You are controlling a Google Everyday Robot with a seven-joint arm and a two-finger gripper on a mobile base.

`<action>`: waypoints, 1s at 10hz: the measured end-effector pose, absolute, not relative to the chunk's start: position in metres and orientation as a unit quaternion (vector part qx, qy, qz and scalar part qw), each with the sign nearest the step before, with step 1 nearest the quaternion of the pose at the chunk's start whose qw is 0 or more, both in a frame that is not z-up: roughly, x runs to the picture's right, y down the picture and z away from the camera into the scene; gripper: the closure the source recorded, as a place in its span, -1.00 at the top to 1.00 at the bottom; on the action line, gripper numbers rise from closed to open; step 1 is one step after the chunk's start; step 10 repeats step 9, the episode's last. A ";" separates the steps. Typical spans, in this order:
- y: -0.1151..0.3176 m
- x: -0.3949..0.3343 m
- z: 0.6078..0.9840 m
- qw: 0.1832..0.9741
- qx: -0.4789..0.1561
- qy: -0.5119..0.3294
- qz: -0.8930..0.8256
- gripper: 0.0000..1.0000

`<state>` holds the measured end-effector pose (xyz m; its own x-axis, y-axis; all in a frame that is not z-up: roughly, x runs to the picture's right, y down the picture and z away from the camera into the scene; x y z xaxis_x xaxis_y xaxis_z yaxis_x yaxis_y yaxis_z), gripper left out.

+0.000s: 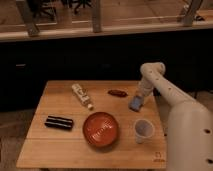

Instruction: Wipe the white sponge on the table

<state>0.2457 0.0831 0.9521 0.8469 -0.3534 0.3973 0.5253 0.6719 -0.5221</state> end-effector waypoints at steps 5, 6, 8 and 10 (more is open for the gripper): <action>0.093 0.259 0.946 0.900 -0.330 -0.133 -0.253 -0.98; 0.094 0.259 0.945 0.898 -0.331 -0.133 -0.257 -0.98; 0.097 0.262 0.943 0.896 -0.332 -0.133 -0.262 -0.98; 0.101 0.261 0.941 0.895 -0.333 -0.132 -0.267 -0.98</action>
